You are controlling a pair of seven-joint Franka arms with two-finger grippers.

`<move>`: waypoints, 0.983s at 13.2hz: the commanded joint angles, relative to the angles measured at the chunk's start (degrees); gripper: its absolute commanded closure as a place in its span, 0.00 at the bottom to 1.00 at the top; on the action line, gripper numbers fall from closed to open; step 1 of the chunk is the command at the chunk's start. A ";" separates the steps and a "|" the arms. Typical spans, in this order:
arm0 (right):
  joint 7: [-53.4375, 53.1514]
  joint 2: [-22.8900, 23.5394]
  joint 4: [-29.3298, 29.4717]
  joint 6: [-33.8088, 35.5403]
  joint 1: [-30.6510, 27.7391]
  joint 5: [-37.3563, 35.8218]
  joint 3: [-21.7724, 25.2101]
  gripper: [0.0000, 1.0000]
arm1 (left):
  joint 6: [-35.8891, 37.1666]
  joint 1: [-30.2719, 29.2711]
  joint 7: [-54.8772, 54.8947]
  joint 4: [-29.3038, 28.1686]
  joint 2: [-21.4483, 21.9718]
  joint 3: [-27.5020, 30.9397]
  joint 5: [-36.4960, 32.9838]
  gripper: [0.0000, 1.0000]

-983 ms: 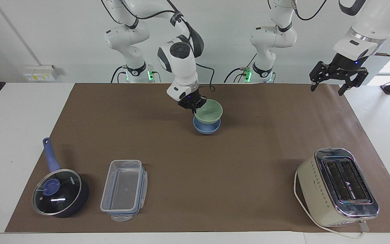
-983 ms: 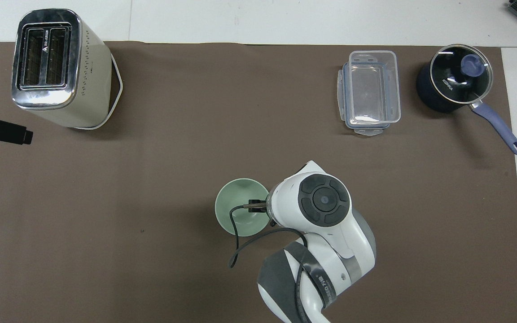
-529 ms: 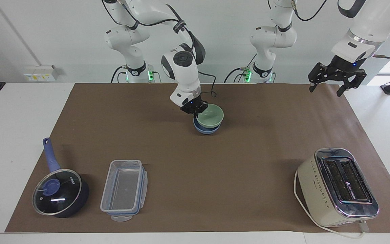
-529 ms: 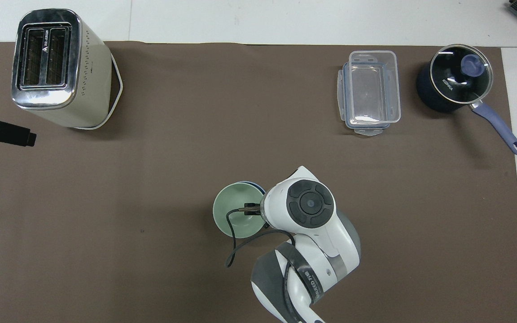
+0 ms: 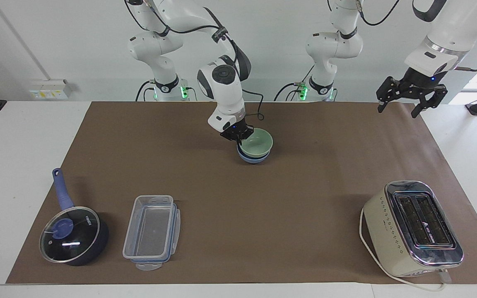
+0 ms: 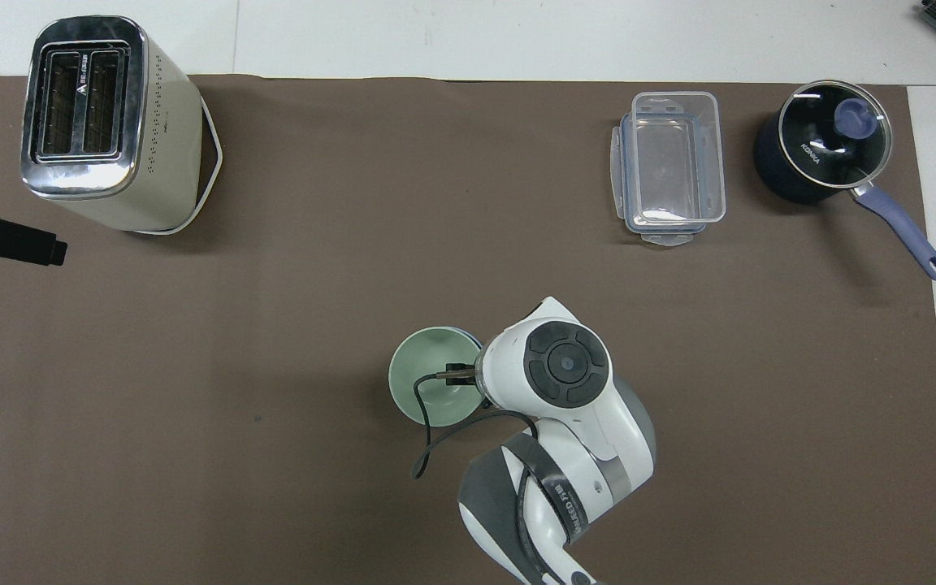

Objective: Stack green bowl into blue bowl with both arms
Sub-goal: 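Lower the green bowl into the blue bowl with the right gripper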

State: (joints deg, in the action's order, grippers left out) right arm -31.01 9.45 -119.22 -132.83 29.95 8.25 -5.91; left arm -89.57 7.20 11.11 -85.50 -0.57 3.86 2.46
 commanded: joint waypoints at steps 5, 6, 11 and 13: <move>1.83 0.84 -0.75 -3.14 -0.68 0.10 -0.07 0.92 | -0.16 0.01 0.05 -1.60 1.36 -0.26 -0.61 0.00; 1.83 0.84 -0.66 -2.96 -0.85 0.10 0.02 0.72 | -0.16 0.10 0.05 -1.60 1.36 -0.34 -0.61 0.00; 1.83 -3.45 -0.66 2.38 -1.90 0.10 0.19 0.00 | -0.08 0.10 -0.21 -1.60 1.36 -0.35 -0.61 0.00; 1.83 -6.88 -0.22 6.34 -3.48 0.10 0.37 0.00 | 0.10 0.10 -1.17 -1.60 1.36 -0.35 -0.61 0.00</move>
State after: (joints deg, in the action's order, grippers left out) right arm -30.90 7.21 -118.92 -130.34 28.44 8.21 -5.52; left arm -89.53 7.20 10.94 -85.52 -0.56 3.63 2.46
